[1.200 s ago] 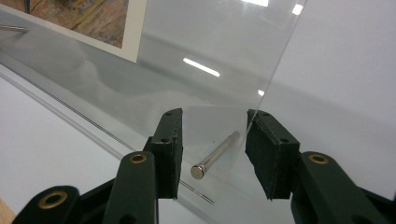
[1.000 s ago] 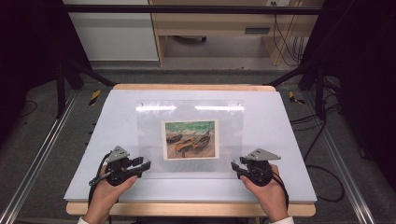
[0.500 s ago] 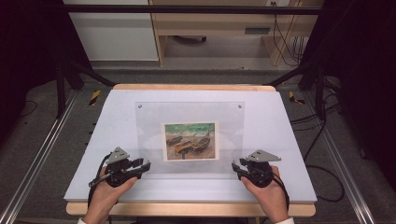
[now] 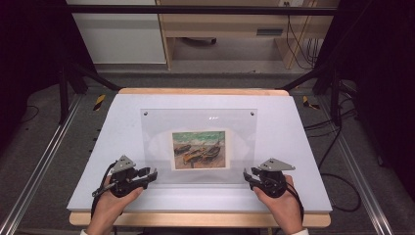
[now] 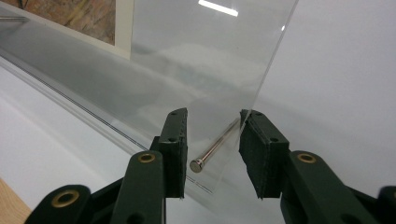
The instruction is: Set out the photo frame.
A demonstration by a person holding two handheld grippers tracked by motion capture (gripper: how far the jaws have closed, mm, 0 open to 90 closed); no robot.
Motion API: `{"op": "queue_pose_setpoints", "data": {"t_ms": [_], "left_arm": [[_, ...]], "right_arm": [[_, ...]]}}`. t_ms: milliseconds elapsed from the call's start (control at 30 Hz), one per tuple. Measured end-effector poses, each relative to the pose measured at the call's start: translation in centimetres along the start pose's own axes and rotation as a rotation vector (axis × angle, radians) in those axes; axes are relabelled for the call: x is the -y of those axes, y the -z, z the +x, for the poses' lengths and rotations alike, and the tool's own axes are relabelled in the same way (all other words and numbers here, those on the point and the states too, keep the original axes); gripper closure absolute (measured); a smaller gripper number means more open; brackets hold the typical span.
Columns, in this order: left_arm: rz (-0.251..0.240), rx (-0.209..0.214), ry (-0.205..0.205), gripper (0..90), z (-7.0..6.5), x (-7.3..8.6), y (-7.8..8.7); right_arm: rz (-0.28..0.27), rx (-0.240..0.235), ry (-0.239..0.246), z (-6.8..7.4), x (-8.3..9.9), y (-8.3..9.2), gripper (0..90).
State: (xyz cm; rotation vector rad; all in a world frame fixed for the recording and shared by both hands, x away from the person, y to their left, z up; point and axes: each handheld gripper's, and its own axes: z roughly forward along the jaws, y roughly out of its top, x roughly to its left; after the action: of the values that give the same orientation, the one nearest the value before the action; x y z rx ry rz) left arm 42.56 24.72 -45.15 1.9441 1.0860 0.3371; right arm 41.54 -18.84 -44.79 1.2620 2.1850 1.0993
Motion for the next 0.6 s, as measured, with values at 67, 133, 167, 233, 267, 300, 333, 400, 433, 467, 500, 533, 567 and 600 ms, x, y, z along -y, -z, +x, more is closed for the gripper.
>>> {"op": "queue_pose_setpoints", "data": {"t_ms": [67, 133, 167, 233, 267, 300, 333, 400, 433, 467, 500, 533, 567, 600], "left_arm": [[0.001, -0.002, 0.0, 59.7, -0.06, 0.08, 0.03], [0.003, -0.001, -0.004, 59.9, -0.07, 0.13, 0.06], [0.002, -0.001, -0.004, 59.9, -0.08, 0.16, 0.06], [0.003, -0.001, -0.004, 60.0, -0.11, 0.21, 0.07], [0.003, 0.0, -0.004, 60.1, -0.12, 0.25, 0.08], [0.004, 0.0, -0.003, 60.2, -0.13, 0.29, 0.1], [0.004, 0.001, -0.006, 60.3, -0.12, 0.33, 0.11], [0.007, 0.001, -0.008, 60.6, -0.15, 0.41, 0.14], [0.009, 0.003, -0.006, 60.6, -0.18, 0.46, 0.15], [0.012, 0.003, -0.006, 60.7, -0.21, 0.5, 0.17], [0.013, 0.003, -0.008, 60.7, -0.23, 0.54, 0.17], [0.014, 0.003, -0.014, 60.7, -0.22, 0.57, 0.18], [0.014, 0.002, -0.012, 60.8, -0.26, 0.63, 0.18], [0.015, 0.001, -0.014, 61.0, -0.26, 0.68, 0.2]], "right_arm": [[0.003, 0.001, -0.005, 0.07, 0.1, 0.04, 62.8], [0.004, 0.002, -0.005, 0.13, 0.13, 0.05, 62.9], [0.002, 0.003, -0.002, 0.13, 0.16, 0.04, 62.9], [0.005, 0.0, -0.006, 0.14, 0.21, 0.08, 63.2], [0.005, 0.0, -0.004, 0.13, 0.24, 0.09, 63.2], [0.005, -0.001, -0.005, 0.17, 0.26, 0.1, 63.3], [0.005, -0.002, -0.002, 0.16, 0.29, 0.1, 63.4], [0.006, -0.003, 0.001, 0.18, 0.36, 0.12, 63.7], [0.007, -0.004, 0.0, 0.21, 0.4, 0.14, 63.7], [0.012, -0.004, -0.006, 0.29, 0.45, 0.17, 63.8], [0.014, -0.002, 0.004, 0.27, 0.49, 0.18, 63.9], [0.017, -0.003, 0.007, 0.29, 0.53, 0.21, 63.9], [0.017, -0.005, 0.004, 0.33, 0.58, 0.2, 64.0], [0.018, -0.005, 0.003, 0.34, 0.62, 0.2, 64.0]]}}
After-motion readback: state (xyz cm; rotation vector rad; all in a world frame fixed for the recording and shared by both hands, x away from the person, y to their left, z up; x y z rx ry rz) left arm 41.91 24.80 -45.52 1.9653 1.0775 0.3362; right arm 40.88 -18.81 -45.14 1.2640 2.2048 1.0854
